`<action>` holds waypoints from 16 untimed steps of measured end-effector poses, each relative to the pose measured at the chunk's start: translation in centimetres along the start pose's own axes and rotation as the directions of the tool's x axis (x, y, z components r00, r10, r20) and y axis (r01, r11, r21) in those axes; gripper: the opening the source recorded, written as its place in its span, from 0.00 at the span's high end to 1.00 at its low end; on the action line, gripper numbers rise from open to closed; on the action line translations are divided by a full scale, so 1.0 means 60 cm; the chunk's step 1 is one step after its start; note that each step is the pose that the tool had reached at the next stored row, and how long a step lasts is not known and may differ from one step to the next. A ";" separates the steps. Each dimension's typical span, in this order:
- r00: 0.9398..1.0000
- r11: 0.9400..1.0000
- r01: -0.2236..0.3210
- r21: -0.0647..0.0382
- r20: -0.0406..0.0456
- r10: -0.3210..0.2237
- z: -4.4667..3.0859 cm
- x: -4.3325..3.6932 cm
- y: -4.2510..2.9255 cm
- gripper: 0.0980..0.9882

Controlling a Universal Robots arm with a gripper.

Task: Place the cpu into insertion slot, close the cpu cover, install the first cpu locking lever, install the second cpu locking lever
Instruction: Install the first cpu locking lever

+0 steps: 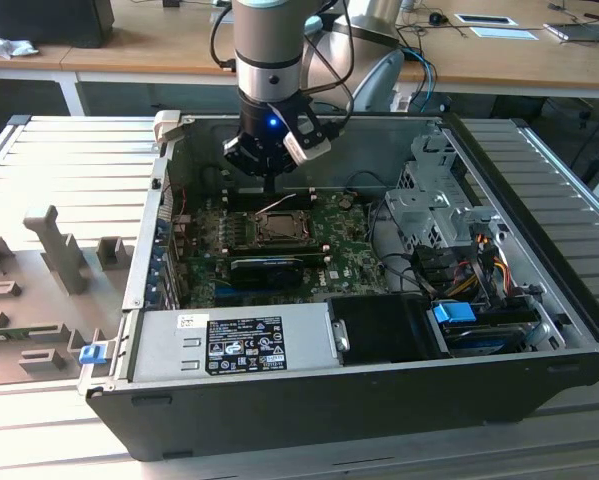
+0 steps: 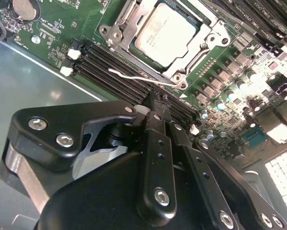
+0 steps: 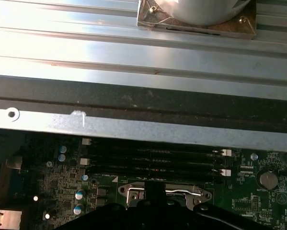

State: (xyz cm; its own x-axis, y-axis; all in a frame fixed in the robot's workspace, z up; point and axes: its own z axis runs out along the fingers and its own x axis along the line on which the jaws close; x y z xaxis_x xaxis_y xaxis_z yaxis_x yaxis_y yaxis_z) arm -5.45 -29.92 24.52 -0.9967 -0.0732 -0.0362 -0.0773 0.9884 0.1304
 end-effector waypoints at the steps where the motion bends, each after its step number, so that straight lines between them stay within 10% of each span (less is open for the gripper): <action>1: 1.000 1.000 0.000 -0.001 0.000 0.000 0.001 -0.001 0.000 0.99; 16: 1.000 1.000 -0.002 -0.013 0.001 0.002 0.029 -0.029 -0.001 0.99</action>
State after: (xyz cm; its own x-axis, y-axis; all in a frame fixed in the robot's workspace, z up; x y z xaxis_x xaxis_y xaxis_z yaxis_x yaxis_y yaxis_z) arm -3.66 -29.61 22.88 -0.9968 -0.0707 -0.0371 -0.0753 0.9868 0.1432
